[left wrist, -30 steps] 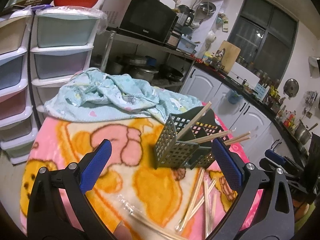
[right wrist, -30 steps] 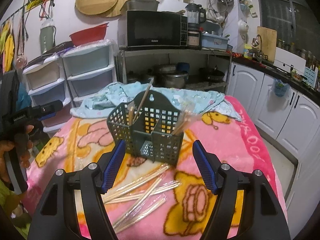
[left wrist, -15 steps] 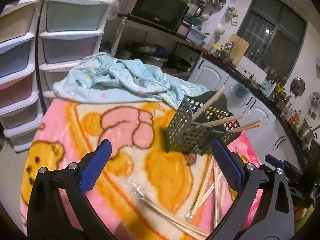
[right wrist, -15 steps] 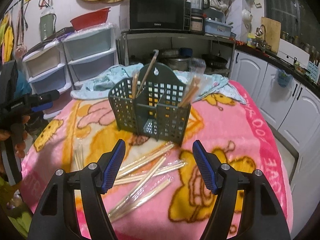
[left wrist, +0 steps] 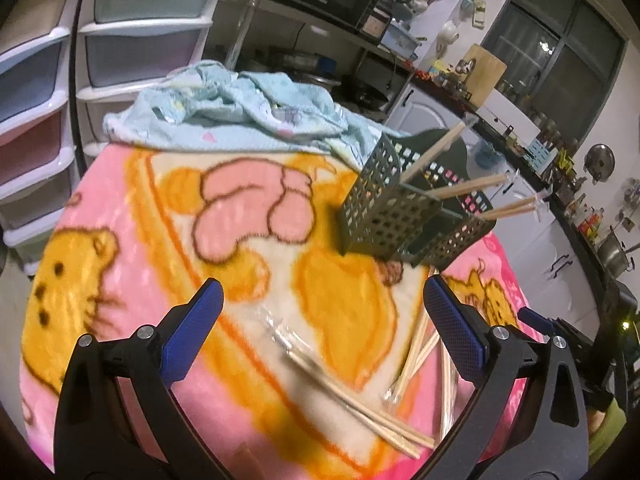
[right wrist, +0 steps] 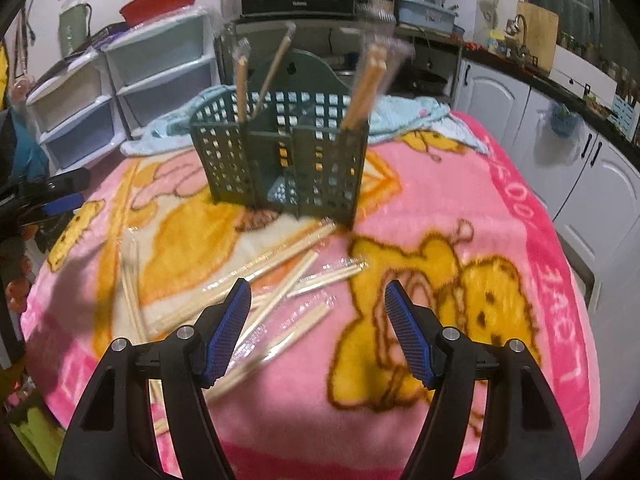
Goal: Organize utensils
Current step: 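Move both open tools back toward the remaining chopsticks, then lower both tools onto wrapped chopsticks and close their fingers on them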
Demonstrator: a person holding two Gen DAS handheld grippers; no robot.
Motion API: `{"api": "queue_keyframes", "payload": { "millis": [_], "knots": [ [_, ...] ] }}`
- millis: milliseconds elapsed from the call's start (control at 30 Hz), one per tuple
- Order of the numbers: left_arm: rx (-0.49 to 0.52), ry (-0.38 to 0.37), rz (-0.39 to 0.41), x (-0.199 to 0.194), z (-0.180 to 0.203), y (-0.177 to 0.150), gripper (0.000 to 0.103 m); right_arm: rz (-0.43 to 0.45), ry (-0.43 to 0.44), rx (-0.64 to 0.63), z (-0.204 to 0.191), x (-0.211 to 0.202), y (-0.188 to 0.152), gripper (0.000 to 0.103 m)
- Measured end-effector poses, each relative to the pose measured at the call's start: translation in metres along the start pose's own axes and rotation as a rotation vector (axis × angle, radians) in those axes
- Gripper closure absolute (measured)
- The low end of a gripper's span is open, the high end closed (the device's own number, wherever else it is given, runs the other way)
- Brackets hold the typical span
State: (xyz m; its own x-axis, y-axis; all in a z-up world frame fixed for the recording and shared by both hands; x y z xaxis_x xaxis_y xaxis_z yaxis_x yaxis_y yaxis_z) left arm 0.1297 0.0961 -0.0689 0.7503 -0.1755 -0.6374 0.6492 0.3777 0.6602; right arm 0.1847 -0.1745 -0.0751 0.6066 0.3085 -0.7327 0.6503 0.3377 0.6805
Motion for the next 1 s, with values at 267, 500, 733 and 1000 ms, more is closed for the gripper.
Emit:
{"api": "queue_keyframes", "payload": {
  "millis": [267, 500, 733, 1000],
  "knots": [
    [-0.027, -0.007, -0.061, 0.013, -0.005, -0.017, 0.014, -0.056, 0.005, 0.022, 0.007, 0.024, -0.009, 0.040],
    [-0.072, -0.029, -0.113, 0.023, -0.012, -0.028, 0.030, -0.122, 0.033, 0.078, 0.017, 0.048, -0.014, 0.053],
    [-0.118, -0.043, -0.158, 0.032, -0.016, -0.039, 0.037, -0.175, 0.071, 0.125, 0.022, 0.070, -0.017, 0.065],
    [-0.159, -0.038, -0.195, 0.045, -0.024, -0.044, 0.056, -0.175, 0.093, 0.168, 0.027, 0.076, -0.018, 0.078]
  ]
}}
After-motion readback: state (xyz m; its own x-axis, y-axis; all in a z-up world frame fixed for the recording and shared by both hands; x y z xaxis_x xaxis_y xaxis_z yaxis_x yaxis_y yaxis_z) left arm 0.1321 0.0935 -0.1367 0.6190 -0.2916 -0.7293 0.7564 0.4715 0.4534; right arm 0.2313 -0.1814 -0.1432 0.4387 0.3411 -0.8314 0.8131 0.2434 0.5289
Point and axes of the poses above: each gripper's, at about its wrist camera, not at the fingertips, and x roughly the way its jaws point, z to its right, y to its top, the point moved 4 cm from there along x, roughly the way its jaws point
